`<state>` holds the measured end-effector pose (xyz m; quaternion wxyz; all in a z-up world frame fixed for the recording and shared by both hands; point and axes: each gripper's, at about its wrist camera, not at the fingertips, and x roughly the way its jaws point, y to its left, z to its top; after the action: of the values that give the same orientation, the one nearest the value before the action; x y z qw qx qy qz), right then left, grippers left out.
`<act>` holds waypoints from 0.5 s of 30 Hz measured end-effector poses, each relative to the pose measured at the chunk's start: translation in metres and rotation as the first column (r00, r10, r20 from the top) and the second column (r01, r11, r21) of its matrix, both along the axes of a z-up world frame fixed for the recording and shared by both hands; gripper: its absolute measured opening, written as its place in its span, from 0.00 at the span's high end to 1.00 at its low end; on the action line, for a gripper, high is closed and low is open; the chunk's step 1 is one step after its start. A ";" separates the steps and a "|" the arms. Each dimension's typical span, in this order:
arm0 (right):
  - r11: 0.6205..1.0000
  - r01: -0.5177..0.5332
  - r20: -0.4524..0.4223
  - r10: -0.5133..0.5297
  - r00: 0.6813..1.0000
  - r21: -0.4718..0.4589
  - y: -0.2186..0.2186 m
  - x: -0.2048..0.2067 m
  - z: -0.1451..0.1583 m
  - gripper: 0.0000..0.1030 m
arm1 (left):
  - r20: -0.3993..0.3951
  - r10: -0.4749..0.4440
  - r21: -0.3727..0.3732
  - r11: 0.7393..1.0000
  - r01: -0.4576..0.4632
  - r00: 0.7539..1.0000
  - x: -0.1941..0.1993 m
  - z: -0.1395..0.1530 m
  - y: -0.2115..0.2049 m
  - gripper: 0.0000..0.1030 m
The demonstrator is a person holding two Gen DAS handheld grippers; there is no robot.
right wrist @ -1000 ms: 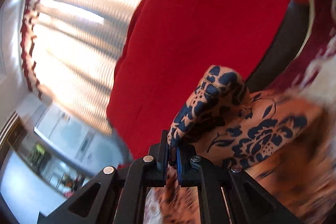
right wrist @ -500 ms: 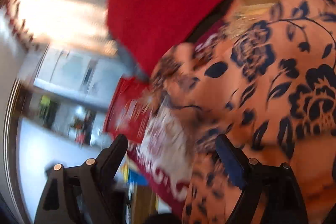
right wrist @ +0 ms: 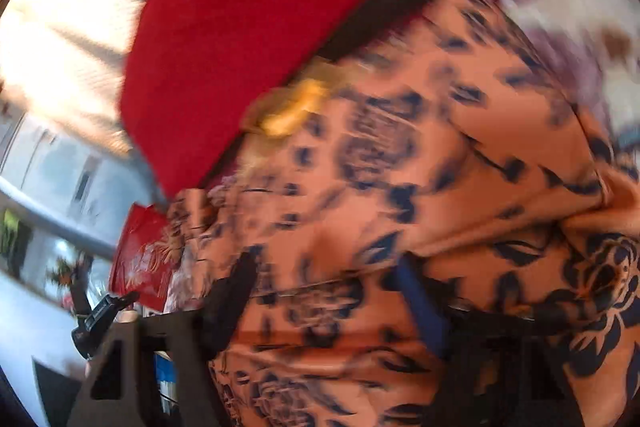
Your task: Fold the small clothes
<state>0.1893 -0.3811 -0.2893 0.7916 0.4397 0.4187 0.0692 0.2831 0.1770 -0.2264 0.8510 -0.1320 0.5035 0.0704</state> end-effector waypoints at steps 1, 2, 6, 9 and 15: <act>1.000 0.012 0.015 -0.012 1.000 0.016 -0.003 0.000 0.005 0.36 | -0.007 0.033 -0.017 0.999 -0.033 0.999 0.006 0.000 0.012 0.00; 1.000 0.006 0.047 -0.007 0.999 0.018 -0.006 -0.002 0.014 0.36 | -0.010 0.057 -0.045 0.997 -0.057 0.998 0.012 0.000 0.024 0.00; 0.999 -0.024 0.215 0.017 0.976 0.031 0.005 -0.007 0.045 0.36 | -0.014 0.190 -0.152 0.970 -0.190 0.982 0.032 0.001 0.066 0.00; 0.998 -0.044 0.262 0.029 0.965 0.049 0.013 -0.006 0.052 0.36 | -0.057 0.245 -0.250 0.935 -0.251 0.968 0.049 -0.010 0.082 0.00; 0.998 -0.055 0.268 0.047 0.962 0.025 0.019 -0.006 0.053 0.36 | -0.096 0.323 -0.466 0.821 -0.329 0.942 0.083 -0.040 0.092 0.12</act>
<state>0.1836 -0.3622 -0.2362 0.8315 0.4283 0.3181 0.1550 0.3662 0.2689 -0.2665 0.7643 -0.4204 0.4806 0.0897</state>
